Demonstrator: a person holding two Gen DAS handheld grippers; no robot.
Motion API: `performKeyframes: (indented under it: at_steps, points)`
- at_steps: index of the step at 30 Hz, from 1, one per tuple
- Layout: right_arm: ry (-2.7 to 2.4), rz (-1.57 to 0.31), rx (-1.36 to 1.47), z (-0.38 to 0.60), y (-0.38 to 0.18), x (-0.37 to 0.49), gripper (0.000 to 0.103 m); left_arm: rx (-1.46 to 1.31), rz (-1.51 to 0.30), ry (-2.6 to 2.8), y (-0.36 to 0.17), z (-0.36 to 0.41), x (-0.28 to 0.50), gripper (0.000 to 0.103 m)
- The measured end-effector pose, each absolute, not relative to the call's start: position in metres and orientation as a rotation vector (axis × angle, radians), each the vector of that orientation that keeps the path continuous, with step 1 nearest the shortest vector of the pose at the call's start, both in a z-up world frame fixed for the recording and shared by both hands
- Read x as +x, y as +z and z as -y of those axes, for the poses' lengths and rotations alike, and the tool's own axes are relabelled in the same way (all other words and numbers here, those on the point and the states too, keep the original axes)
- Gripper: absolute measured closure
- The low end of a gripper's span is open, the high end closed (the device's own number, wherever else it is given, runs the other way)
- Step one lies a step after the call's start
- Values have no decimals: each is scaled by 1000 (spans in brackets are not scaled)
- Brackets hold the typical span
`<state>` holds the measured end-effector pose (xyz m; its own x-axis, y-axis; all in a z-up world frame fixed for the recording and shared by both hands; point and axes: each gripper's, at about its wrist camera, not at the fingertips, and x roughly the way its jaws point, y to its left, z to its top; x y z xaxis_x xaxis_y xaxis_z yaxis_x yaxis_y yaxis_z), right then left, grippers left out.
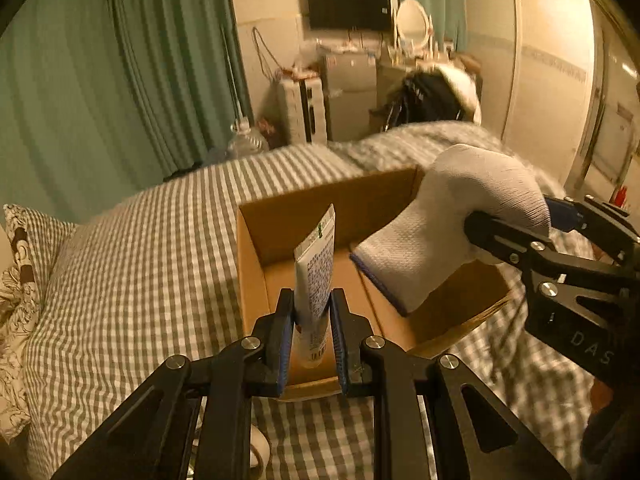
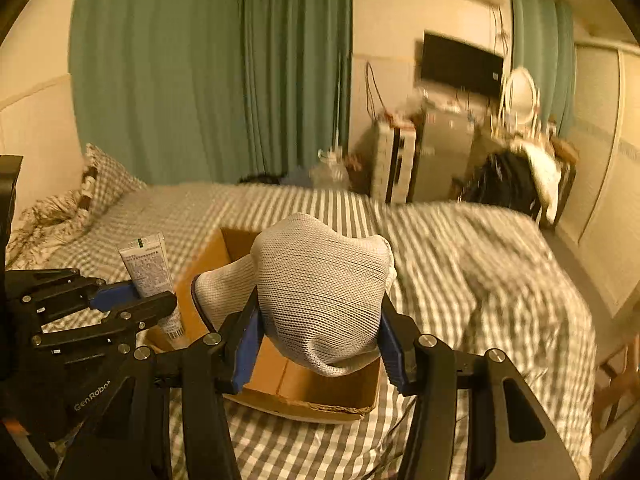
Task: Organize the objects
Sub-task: 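Carry the tube and sock over the cardboard box and open both grippers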
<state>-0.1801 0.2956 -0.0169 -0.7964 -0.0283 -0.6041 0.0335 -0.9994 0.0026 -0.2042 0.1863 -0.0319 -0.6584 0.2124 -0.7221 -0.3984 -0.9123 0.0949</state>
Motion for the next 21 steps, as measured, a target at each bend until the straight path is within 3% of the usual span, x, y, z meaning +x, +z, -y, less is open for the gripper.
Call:
performKeyframes:
  at_steps: [4,6,7,8,15,17,21]
  points:
    - [-2941,7,1038,-303,-35,-188,46,-1101,-320,2545,-47,-184,-210,80]
    - [-2950,-6,1024,-304,-35,-187,38,-1096,-335,2553,-48,-183,-205,47]
    - [-2966,-10,1000,-304,-32,-186,29,-1074,-346,2577,-46,-180,-200,24]
    - [-2980,-13,978,-305,-29,-183,20,-1043,-352,2604,-42,-177,-196,16]
    - [-3029,8,870,-306,8,-147,17,-981,-273,2656,-4,-135,-174,16]
    - [-3035,-11,843,-303,17,-133,14,-959,-247,2688,9,-116,-160,7]
    - [-3034,-67,783,-287,38,-102,10,-912,-207,2743,29,-81,-133,4]
